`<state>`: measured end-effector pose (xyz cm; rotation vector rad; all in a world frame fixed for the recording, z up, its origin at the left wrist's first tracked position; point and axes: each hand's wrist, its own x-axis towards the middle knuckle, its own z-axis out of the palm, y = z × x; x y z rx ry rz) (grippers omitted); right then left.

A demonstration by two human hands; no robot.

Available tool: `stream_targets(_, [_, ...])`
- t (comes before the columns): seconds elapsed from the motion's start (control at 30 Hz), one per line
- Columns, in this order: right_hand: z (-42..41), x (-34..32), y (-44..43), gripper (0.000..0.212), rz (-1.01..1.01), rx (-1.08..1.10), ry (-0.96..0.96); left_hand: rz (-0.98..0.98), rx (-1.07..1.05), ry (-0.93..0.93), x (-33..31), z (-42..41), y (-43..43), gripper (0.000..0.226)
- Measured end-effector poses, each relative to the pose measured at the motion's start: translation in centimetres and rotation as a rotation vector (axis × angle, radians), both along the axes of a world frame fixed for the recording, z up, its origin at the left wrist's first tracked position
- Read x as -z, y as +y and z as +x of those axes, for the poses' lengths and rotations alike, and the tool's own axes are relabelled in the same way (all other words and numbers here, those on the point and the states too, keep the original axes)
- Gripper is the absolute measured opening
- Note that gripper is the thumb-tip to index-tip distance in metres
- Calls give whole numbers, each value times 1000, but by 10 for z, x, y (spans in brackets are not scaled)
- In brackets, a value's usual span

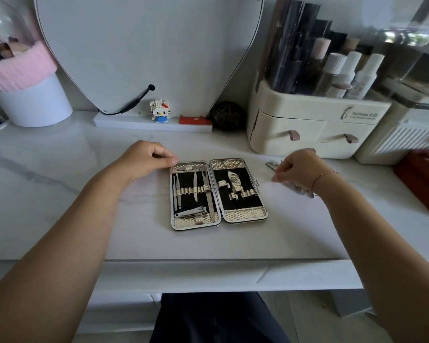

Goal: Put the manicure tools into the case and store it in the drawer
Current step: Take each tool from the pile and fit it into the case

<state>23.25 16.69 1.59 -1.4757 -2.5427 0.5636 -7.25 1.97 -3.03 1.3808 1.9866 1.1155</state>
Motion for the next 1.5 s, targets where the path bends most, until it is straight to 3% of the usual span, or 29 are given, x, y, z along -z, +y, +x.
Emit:
stream_targets(0.17, [-1,1,2,24,4,-17,12,7,4,-13,0,2,0,11])
stream_targets(0.43, [-3,1,-5,16,54,-37,2,4,3,8,0,1,0,12])
stream_targets(0.63, [-1,1,1,11,-36,-13,-13,5,1,3,0,1,0,10])
stream_targets(0.83, [0,5,11,15,-30,-55,6,11,4,4,1,1,0,10])
stream_targets(1.07, [4,-9,14,7,-380,-60,261,11,9,-8,1,1,0,8])
stream_targets(1.23, [-17,-8,1,34,-628,-143,572,2,6,-13,1,1,0,7])
stream_targets(1.33, [-46,-4,-12,32,-657,-230,647,3,10,-15,-1,1,0,6])
stream_targets(1.5, [-82,3,-12,33,-563,-197,717,-5,2,0,0,1,0,5])
